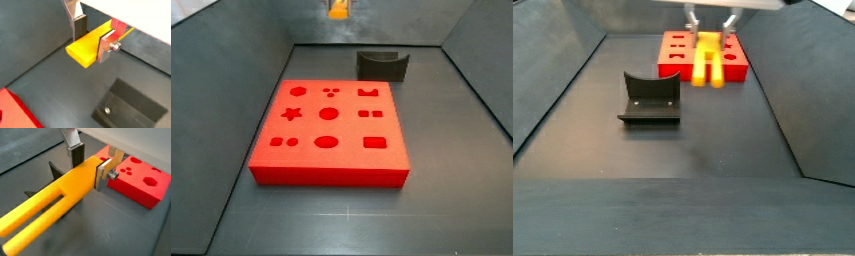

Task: Pick up the square-circle object. Move up. Rotate the square-circle object. Place the square-circle object on the fixture. Regrasp the square-circle object. Move to above the board. Insert the square-circle object.
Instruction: Place the square-circle object on the fixture.

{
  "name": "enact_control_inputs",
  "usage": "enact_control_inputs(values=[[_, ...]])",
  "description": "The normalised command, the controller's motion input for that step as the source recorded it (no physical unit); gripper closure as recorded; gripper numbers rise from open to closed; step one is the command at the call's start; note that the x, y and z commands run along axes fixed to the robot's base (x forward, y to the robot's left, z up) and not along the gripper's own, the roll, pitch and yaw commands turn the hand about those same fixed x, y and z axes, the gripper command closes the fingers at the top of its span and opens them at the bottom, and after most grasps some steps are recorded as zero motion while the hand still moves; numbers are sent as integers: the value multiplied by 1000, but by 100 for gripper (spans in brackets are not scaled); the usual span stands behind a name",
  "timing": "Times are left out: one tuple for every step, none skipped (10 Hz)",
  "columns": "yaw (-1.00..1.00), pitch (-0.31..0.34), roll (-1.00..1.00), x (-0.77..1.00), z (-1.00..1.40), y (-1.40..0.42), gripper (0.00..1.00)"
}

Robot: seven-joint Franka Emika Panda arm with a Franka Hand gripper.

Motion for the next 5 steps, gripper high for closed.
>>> enact_control_inputs(values=[[17, 32, 74, 1000, -164, -205, 100], [22, 32, 68, 1000, -156, -191, 100], [29, 37, 56, 1000, -138, -161, 100], [31, 41, 51, 1000, -124, -139, 100], [32, 47, 46, 1000, -110, -119, 100]])
